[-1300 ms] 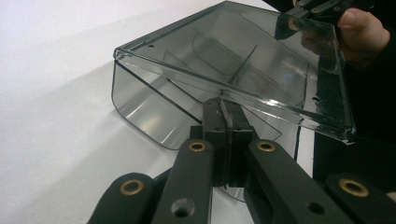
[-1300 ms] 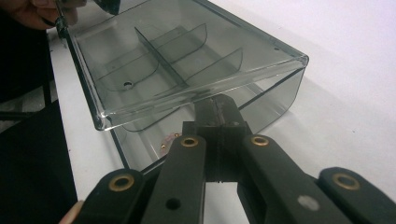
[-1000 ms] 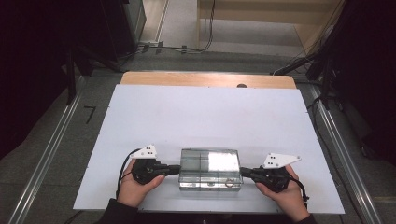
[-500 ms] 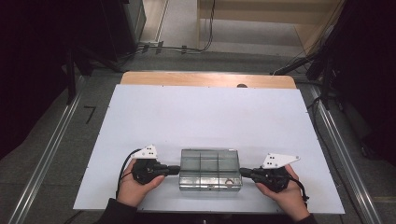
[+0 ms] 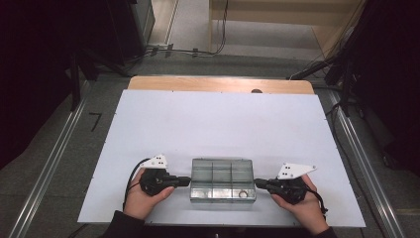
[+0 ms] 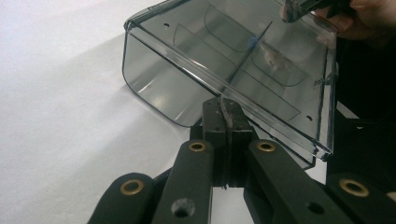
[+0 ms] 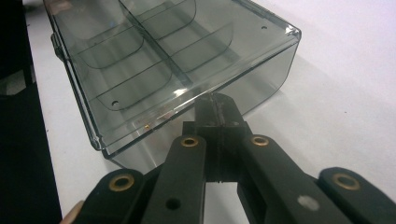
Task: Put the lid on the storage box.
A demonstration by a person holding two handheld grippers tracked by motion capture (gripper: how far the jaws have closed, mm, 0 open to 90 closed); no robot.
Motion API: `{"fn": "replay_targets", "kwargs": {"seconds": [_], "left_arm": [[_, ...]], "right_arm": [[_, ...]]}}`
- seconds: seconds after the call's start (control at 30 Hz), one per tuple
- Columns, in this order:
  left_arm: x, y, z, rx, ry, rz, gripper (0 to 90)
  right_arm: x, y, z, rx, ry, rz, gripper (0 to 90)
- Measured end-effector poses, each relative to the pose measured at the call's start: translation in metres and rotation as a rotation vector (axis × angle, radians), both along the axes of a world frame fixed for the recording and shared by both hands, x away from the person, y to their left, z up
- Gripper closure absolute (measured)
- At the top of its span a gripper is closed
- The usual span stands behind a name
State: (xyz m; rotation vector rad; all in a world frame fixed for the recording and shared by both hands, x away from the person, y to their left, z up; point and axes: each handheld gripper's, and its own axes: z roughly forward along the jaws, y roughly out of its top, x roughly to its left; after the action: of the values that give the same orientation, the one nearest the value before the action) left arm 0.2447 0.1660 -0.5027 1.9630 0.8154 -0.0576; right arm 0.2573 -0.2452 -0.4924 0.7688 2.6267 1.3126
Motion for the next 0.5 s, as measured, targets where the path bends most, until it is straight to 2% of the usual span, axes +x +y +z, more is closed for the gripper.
{"fn": "replay_targets", "kwargs": {"seconds": [0.33, 0.5], "left_arm": [[0.0002, 0.0002, -0.0001, 0.004, 0.0, -0.001, 90.0], [0.0004, 0.0031, 0.0003, 0.006, -0.008, 0.015, 88.0]], "right_arm": [[0.0003, -0.0002, -0.0002, -0.004, -0.005, 0.002, 87.4], [0.0006, -0.0024, 0.0011, -0.003, -0.013, -0.015, 83.8]]}}
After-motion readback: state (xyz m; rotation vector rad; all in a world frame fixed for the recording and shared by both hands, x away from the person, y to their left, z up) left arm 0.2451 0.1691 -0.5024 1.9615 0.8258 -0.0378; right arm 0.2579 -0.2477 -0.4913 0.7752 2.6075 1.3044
